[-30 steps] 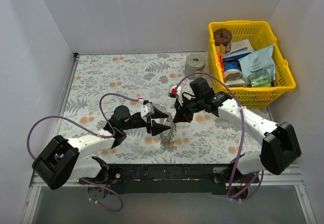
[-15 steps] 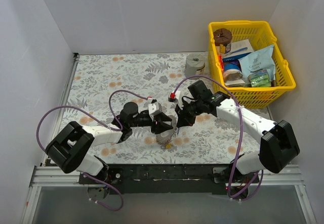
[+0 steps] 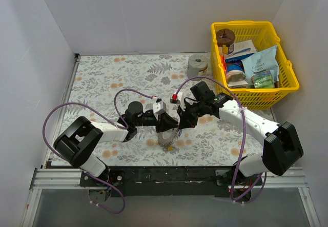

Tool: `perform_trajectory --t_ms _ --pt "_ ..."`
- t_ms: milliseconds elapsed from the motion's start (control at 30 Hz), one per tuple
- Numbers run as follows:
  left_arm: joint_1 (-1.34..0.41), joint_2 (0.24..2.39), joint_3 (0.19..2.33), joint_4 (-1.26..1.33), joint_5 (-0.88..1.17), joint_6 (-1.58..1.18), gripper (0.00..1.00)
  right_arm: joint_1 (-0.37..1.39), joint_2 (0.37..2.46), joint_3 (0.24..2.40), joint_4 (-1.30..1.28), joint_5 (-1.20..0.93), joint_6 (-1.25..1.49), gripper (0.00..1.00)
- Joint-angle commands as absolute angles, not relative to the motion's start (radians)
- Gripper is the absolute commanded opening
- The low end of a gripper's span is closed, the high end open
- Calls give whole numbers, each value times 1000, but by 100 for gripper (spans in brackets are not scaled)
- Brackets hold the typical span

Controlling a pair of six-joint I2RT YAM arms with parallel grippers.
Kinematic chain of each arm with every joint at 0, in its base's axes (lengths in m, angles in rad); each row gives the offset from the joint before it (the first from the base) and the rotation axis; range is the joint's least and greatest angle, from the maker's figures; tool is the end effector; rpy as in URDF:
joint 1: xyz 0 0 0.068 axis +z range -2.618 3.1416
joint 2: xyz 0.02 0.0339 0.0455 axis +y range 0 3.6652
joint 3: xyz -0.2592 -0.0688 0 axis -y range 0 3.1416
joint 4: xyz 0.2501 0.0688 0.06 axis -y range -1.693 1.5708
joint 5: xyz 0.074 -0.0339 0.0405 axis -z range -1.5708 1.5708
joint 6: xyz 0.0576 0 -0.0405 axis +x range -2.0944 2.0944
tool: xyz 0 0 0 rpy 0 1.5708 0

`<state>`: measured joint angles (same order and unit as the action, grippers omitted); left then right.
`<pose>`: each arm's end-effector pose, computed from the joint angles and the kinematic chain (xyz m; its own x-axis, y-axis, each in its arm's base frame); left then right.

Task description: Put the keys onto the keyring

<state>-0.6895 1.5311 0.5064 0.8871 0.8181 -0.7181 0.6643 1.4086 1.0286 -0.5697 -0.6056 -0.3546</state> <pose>0.2072 -0.2253 0.1744 -0.7328 0.0213 -0.6801 0.6779 0.1083 -0.7271 0.2186 0.2128 0.2336 -0.3339 -0.6240 -0.7065 -0.9423 0.2414 0.2321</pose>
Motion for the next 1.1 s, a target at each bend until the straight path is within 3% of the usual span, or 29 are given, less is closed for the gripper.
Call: perform_trajectory --t_ms 0,133,433,633,833,1067 --pt "-692 1540 549 899 848 -712 17 670 1405 1065 -541 -640 -370 1" --pt "-692 1542 560 870 862 -698 1 670 1405 1066 -538 -638 -367 1" --pt "-692 1531 543 899 868 -715 0 670 1408 1062 -505 -634 -351 1" --pt "-693 1499 473 1050 831 -788 0 670 1388 1042 -444 -643 -319 31" --pt "-693 1480 419 1161 775 -833 0 663 1327 991 -345 -627 -273 51" --pt "-692 1454 354 1275 695 -868 0 608 1284 936 -269 -707 -216 54"
